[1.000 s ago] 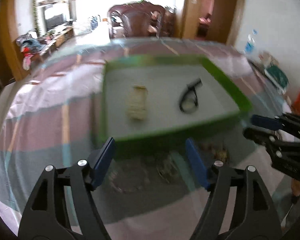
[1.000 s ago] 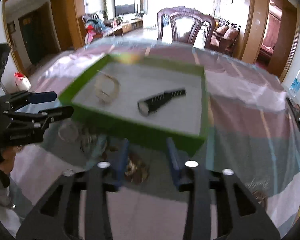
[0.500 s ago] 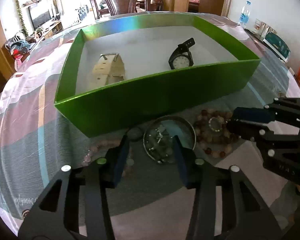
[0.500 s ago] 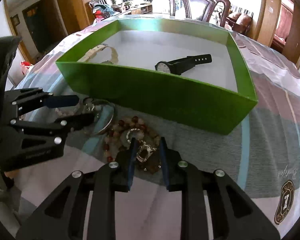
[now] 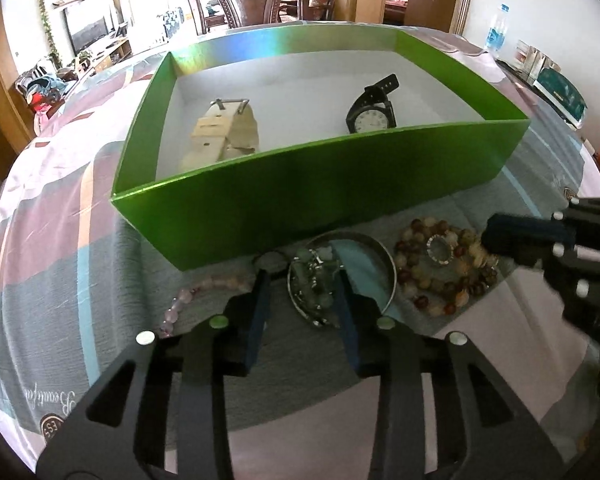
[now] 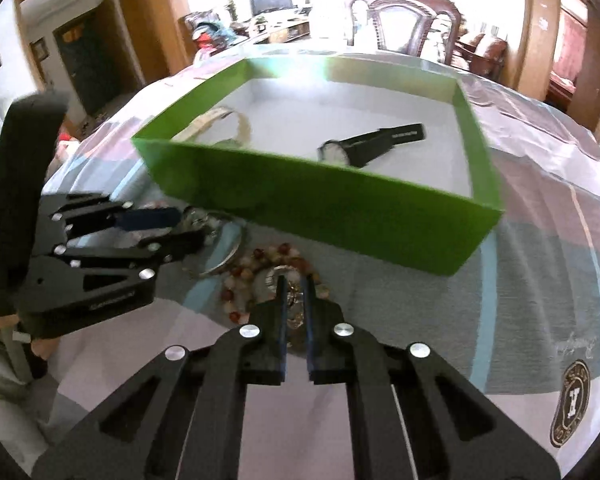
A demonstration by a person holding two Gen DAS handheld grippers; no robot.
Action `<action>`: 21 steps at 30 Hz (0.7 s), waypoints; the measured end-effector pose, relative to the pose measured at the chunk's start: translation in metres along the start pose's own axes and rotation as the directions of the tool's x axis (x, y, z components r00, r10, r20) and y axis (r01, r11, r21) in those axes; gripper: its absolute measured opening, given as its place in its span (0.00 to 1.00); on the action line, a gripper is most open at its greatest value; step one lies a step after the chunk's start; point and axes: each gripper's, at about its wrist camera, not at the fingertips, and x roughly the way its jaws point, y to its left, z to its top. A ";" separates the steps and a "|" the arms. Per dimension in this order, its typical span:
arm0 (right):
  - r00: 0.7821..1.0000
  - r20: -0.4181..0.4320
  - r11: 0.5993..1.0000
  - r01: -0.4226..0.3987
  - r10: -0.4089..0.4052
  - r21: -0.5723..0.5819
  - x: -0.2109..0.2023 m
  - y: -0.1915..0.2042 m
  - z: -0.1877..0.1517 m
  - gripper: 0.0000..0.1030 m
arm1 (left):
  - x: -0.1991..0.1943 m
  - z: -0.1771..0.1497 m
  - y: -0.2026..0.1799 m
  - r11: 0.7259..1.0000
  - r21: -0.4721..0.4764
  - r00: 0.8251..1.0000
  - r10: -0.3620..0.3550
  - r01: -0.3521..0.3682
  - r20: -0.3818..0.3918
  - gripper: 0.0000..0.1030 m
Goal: Organize jewelry
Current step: 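Move the left gripper to the silver charm cluster while the right gripper approaches the butterfly brooch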
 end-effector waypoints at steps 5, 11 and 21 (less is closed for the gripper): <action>0.999 -0.007 0.997 0.032 -0.031 0.065 -0.001 -0.019 0.003 0.08 | 0.000 0.000 0.001 1.000 0.002 1.000 0.000 0.000 -0.001 0.33; 0.998 -0.017 0.995 0.063 -0.062 0.072 0.000 -0.026 0.005 0.17 | 0.002 0.000 0.002 1.000 0.001 1.000 0.000 0.000 -0.005 0.34; 0.998 -0.051 0.998 0.050 -0.048 0.046 0.000 -0.027 0.000 0.36 | 0.000 0.001 0.006 1.000 -0.018 1.000 -0.011 0.011 0.007 0.40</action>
